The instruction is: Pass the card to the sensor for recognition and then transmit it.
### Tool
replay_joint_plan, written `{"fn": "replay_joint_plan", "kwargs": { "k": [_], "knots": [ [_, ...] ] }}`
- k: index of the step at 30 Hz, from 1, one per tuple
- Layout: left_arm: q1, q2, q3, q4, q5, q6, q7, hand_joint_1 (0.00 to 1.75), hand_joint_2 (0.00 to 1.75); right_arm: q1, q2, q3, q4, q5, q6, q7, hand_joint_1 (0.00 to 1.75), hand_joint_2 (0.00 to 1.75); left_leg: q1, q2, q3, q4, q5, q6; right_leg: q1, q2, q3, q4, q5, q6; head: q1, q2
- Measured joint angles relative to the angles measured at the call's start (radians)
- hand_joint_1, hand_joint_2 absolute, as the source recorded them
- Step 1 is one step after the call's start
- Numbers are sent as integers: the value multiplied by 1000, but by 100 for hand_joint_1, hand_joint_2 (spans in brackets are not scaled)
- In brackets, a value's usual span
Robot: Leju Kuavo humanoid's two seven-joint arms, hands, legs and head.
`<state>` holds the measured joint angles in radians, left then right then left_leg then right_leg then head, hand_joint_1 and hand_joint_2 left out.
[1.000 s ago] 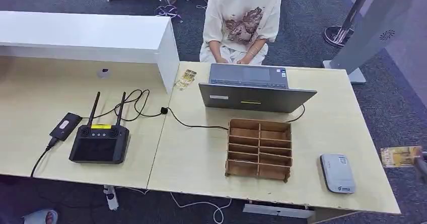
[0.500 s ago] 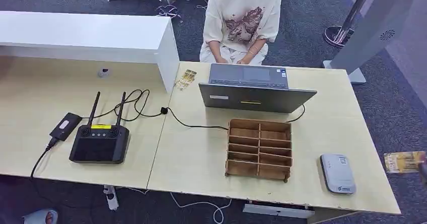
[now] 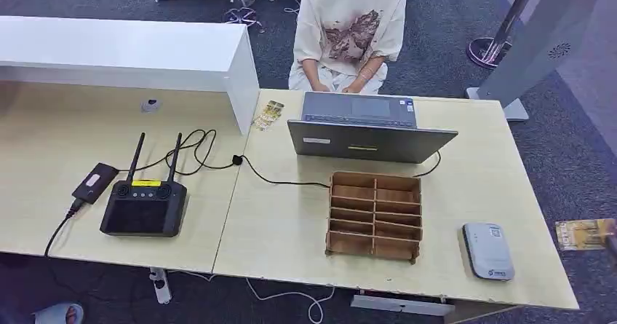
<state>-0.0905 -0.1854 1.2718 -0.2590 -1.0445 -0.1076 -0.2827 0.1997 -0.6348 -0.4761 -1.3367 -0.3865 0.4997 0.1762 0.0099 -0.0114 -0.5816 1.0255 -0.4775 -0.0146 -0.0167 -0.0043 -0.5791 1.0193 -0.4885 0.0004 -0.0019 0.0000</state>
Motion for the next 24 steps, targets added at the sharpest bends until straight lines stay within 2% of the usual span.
{"fn": "replay_joint_plan", "kwargs": {
  "k": [6,7,8,10,13,19,24],
  "knots": [
    [0,0,0,0,0,0,0,0,0,0,0,0,0,4,2,1,175,175,0,0,-1,0,0,0,0,0,0,0,0,0,0,0],
    [0,0,0,0,-2,-5,0,0,0,-6,3,7,2,43,14,14,175,175,0,0,-2,-1,0,0,0,0,1,0,0,0,0,0],
    [0,0,0,2,-3,-10,3,0,0,-27,16,30,7,115,8,20,175,175,1,3,-1,-1,0,0,1,2,1,0,0,0,0,0],
    [-4,-1,0,4,-4,-12,10,0,0,-74,49,127,44,232,-60,-13,175,175,2,10,2,-1,-1,-1,2,9,1,0,1,-2,0,0],
    [-11,-4,0,4,-4,-17,11,0,0,-97,72,266,89,227,-101,-42,175,175,0,8,2,-1,-1,1,-1,6,0,1,1,-2,0,0],
    [-9,-4,0,4,-4,-18,11,0,0,-119,73,350,109,193,-117,-43,175,175,0,6,1,-1,0,0,0,4,0,2,1,-2,0,0],
    [-9,-3,0,4,-4,-18,11,0,0,-128,73,375,119,190,-117,-43,175,175,0,6,1,0,0,1,0,4,0,1,1,-1,0,0]
  ]
}}
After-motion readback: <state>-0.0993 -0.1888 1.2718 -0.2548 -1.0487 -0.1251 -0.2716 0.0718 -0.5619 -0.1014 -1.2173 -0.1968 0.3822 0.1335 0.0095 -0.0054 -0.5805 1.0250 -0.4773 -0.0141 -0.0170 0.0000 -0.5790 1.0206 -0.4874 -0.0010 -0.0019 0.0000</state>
